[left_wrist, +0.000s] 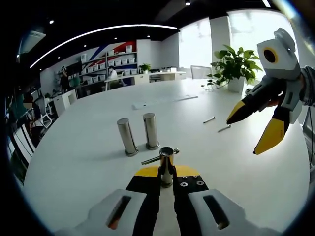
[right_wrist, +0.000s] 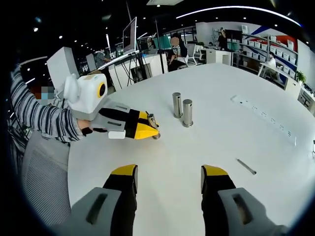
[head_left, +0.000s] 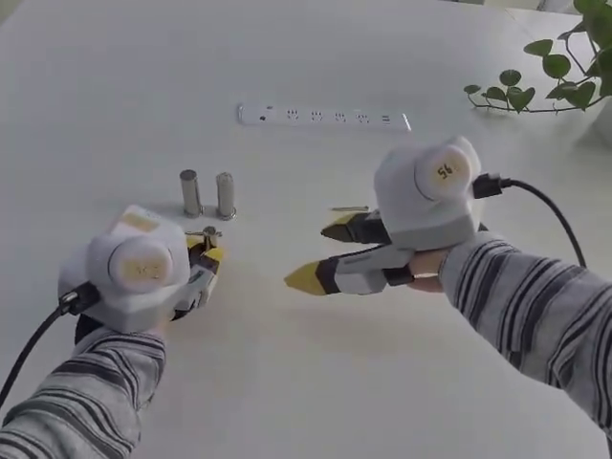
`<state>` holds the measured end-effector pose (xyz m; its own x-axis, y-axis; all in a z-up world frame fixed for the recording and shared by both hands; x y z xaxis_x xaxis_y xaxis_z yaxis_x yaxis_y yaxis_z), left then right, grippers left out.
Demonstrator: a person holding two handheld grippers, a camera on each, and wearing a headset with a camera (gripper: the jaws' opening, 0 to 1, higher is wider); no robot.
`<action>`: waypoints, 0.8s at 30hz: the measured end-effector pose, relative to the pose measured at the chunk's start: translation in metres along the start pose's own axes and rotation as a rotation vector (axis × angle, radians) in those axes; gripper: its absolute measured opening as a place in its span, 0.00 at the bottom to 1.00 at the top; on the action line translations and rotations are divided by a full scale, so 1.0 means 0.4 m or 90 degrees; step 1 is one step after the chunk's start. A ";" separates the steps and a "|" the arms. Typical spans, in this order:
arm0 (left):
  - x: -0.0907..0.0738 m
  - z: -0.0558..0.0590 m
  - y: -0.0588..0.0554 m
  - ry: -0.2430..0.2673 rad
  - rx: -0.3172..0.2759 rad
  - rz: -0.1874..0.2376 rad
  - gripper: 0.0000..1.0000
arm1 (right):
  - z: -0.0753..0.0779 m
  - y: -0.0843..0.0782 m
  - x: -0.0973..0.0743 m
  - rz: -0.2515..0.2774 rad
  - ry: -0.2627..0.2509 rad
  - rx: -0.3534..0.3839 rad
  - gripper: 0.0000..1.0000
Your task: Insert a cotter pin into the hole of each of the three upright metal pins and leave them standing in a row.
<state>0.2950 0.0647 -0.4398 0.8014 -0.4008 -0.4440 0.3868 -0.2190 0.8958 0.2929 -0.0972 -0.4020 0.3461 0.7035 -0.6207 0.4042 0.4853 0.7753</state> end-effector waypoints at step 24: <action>-0.002 0.006 -0.004 -0.004 -0.035 -0.016 0.12 | -0.007 -0.008 0.006 -0.007 0.006 0.009 0.48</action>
<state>0.2928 0.0632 -0.4410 0.7885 -0.4010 -0.4663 0.4313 -0.1798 0.8841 0.2899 -0.0956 -0.4057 0.3341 0.7033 -0.6275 0.4195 0.4852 0.7672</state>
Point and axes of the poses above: the centre of the closed fingertips' face, and the gripper's own axes: x roughly forward along the fingers, z roughly to its right, y roughly out of its top, the point moved 6 cm from there along -x, roughly backward along the fingers, and after that the axes turned 2 degrees about z, right-handed, at the moved point
